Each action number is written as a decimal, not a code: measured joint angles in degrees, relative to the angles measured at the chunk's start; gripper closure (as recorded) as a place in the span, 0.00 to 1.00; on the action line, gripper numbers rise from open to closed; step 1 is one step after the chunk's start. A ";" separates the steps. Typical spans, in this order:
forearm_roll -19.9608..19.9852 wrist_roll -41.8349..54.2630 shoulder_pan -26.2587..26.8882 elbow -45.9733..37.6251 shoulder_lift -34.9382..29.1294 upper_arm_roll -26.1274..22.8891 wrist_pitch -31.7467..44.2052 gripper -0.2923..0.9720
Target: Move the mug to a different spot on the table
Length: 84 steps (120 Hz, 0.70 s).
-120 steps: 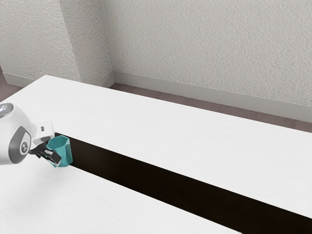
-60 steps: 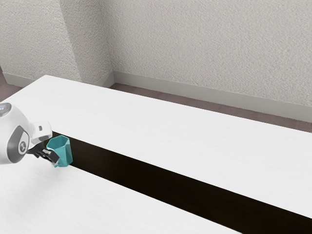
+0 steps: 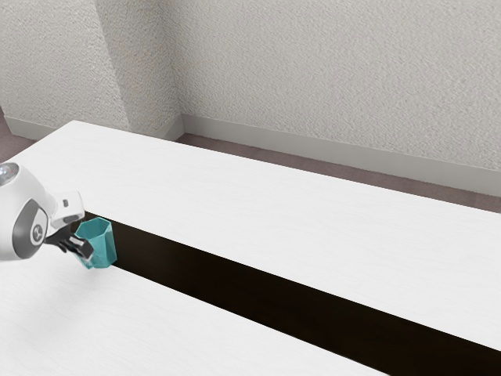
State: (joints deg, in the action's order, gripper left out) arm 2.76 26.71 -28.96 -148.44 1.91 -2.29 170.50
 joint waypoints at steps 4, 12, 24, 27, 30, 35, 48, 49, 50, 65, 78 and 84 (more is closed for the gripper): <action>0.01 0.00 0.00 0.15 0.02 0.00 0.00 0.44; 0.09 0.01 0.06 0.28 0.04 0.00 0.00 0.44; 0.30 0.01 0.33 0.40 0.05 0.00 0.00 0.47; 0.35 0.01 0.43 0.39 0.05 0.00 0.00 0.50; 0.39 0.01 0.53 0.39 0.05 0.00 0.00 0.52; 0.45 0.01 0.70 0.41 0.05 0.00 0.00 0.56; 0.82 0.01 1.00 0.41 0.05 0.00 0.01 0.65; 0.84 0.01 1.01 0.41 0.05 0.00 0.01 0.65; 0.86 0.01 1.02 0.41 0.05 0.00 0.01 0.66; 1.07 0.02 0.98 0.42 -0.04 0.05 0.04 0.68; 1.14 0.02 0.85 0.42 -0.28 0.08 0.07 0.70; 1.12 0.02 0.83 0.42 -0.44 0.10 0.07 0.70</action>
State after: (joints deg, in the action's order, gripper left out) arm 3.88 26.73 -28.13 -148.03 1.47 -2.19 170.57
